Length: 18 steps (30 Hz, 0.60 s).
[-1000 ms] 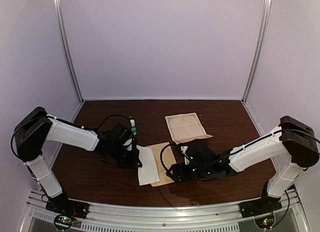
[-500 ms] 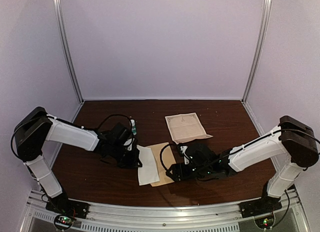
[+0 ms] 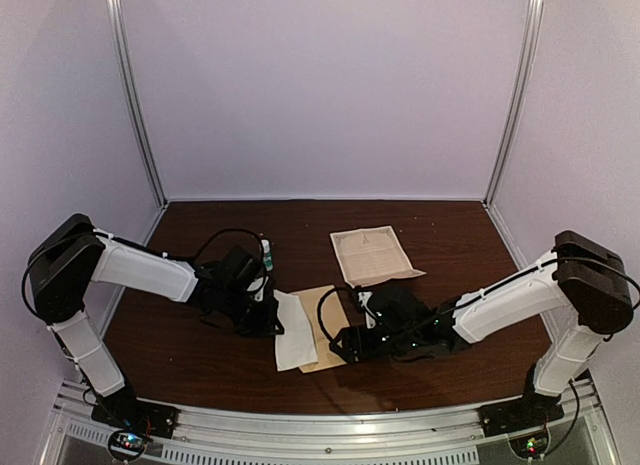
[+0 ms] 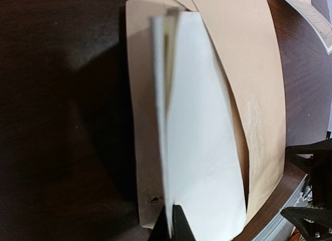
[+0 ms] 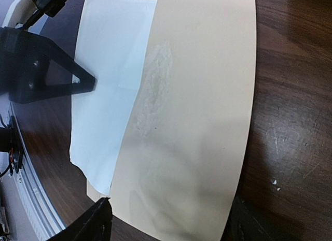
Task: Place the letter into the envelope and seal it
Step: Place the letter in the envelope.
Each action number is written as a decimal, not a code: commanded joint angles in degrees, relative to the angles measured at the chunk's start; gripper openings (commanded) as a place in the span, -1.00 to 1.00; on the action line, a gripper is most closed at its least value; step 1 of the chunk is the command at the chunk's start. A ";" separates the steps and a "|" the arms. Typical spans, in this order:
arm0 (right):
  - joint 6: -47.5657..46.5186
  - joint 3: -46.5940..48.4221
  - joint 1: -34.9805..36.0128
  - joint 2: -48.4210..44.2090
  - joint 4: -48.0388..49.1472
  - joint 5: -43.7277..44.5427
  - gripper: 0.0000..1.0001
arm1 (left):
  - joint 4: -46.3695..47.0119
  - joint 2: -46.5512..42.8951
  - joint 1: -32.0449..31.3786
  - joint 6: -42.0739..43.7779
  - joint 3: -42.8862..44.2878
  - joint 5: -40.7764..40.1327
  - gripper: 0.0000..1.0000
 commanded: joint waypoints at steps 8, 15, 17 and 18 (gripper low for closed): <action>-4.81 3.37 0.07 -7.03 -7.04 4.52 0.34 | 1.40 -0.38 -0.23 1.14 0.65 -0.13 -1.00; -5.20 5.45 2.04 -5.04 -7.13 5.72 0.09 | 1.43 -0.37 -0.23 1.32 0.53 -0.33 -1.00; -4.24 5.58 2.20 -4.57 -7.33 7.20 0.09 | 1.43 -0.45 -0.23 1.37 0.43 -0.34 -1.00; -4.10 5.43 2.20 -4.50 -7.01 7.36 0.11 | 1.46 -0.52 -0.23 1.32 0.43 -0.34 -1.00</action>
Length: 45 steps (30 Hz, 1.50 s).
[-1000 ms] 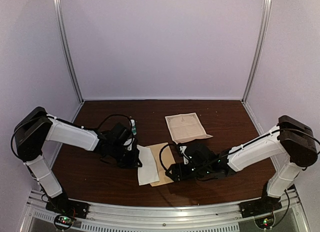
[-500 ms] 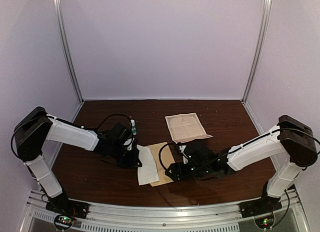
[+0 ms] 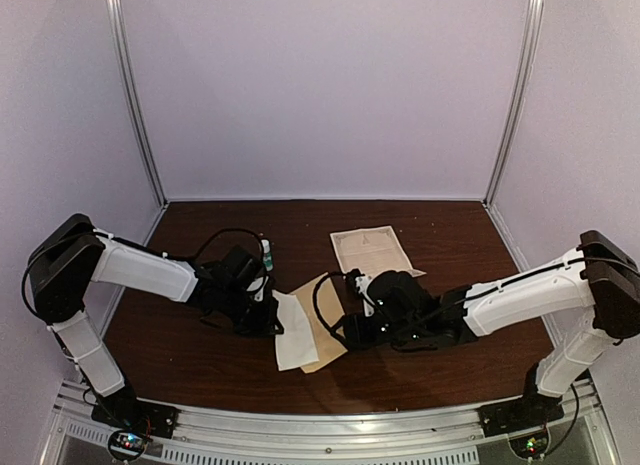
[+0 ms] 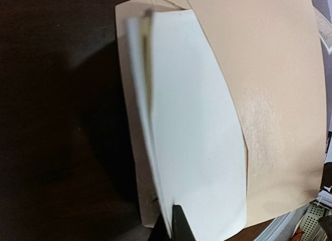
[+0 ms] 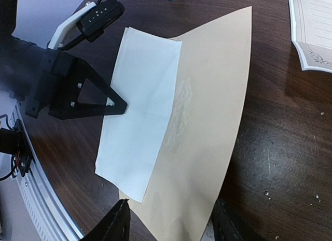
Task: Place the letter into the envelope and seal it
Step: Place the letter in the envelope.
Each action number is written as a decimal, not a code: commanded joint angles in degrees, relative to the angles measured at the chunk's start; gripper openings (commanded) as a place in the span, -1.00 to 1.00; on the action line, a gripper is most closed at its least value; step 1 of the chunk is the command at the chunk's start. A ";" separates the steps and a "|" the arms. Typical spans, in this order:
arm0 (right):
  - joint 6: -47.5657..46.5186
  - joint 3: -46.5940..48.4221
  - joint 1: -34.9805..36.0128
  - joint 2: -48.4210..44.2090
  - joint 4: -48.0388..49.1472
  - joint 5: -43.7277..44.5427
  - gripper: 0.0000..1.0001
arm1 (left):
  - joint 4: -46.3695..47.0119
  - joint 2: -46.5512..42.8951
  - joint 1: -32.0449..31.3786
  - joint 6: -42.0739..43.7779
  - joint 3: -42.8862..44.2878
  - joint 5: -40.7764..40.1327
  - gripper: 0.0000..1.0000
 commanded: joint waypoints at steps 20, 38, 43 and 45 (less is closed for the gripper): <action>-3.15 2.98 1.27 2.89 0.09 -2.60 -0.24 | 1.25 -1.51 -0.23 1.28 -0.15 -0.25 -1.00; -3.29 11.48 4.61 16.35 0.40 -7.05 -0.96 | 1.24 -2.46 -0.18 0.95 -0.85 -0.98 -1.00; -1.10 11.19 4.52 17.33 -1.16 -3.96 -0.96 | 1.26 -2.44 -0.23 1.01 -0.66 -1.02 -1.00; -0.03 10.93 4.53 17.70 -1.41 -3.57 -0.96 | 1.21 -2.41 -0.23 1.12 -0.66 -1.03 -1.00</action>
